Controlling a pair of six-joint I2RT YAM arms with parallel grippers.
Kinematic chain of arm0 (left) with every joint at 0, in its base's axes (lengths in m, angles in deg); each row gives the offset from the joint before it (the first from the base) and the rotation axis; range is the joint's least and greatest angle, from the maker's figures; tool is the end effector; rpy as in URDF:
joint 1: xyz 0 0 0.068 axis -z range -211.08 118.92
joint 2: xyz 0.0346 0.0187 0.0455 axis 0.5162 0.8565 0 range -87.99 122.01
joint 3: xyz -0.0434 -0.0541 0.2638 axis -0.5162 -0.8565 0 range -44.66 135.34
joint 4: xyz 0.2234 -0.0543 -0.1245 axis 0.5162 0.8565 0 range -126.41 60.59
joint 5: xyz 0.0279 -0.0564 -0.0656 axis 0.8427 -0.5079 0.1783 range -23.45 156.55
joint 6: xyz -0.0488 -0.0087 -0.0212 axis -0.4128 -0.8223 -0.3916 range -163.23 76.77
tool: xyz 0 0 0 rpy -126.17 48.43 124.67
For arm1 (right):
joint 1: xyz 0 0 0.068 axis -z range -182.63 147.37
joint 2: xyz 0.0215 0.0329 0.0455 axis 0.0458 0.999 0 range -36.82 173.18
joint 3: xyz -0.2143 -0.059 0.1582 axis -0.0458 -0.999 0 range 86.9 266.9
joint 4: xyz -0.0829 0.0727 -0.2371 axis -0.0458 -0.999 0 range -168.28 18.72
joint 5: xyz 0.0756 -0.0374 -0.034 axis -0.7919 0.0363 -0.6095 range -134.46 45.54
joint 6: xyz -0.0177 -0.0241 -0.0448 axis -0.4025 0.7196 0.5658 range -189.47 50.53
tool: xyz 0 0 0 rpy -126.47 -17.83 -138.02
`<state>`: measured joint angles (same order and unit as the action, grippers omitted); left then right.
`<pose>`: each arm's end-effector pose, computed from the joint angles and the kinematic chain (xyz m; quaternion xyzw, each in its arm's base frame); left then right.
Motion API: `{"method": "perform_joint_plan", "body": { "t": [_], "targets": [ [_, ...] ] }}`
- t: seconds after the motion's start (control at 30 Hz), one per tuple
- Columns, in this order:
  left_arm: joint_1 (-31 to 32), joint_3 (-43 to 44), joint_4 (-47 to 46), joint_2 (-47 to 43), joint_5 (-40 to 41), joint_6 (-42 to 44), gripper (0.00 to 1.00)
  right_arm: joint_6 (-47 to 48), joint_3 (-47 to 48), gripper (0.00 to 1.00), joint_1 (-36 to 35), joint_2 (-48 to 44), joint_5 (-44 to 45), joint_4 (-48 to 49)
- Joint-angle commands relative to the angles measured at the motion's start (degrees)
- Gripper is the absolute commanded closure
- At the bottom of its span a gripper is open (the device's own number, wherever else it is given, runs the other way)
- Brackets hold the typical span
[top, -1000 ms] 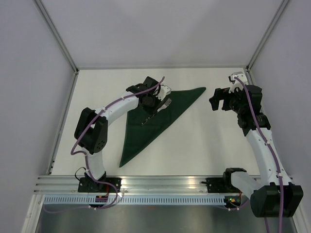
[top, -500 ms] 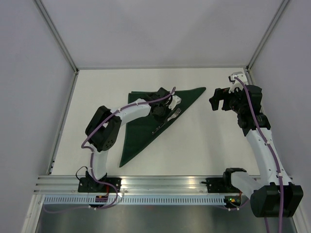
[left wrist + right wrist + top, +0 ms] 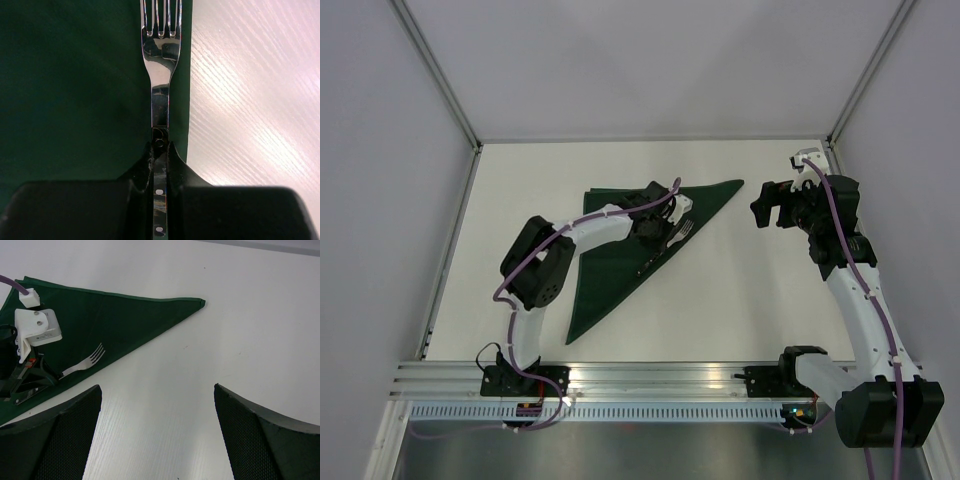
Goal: Fold the napkin, place the utensils inside, and roll it up
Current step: Place the utensil onto the napkin
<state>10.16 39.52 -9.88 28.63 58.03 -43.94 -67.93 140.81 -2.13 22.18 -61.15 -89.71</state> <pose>0.3226 -0.2896 0.1751 0.3514 0.8945 -0.1623 0.2236 0.2326 0.0083 0.3347 -0.0871 0.8268 0.1117 0.5444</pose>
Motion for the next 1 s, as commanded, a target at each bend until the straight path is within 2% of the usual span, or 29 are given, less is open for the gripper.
{"method": "perform_joint_plan", "body": {
  "t": [0.0,0.4,0.63,0.97],
  "targets": [
    [0.0,0.3,-1.9,1.2,-0.5,-1.8,0.98,-0.1,0.1,0.02,-0.1,0.4,0.6,1.2],
    [0.2,-0.1,-1.7,2.3,-1.5,-1.5,0.98,0.0,0.2,0.02,-0.1,0.6,0.4,1.2],
    [0.3,0.1,-1.3,1.8,-0.9,-1.0,0.91,0.0,0.1,0.02,-0.1,0.8,0.4,1.3],
    [1.0,0.4,-0.7,1.2,-0.5,0.1,0.92,0.0,0.1,0.02,-0.1,0.8,0.5,1.2]
  ]
}}
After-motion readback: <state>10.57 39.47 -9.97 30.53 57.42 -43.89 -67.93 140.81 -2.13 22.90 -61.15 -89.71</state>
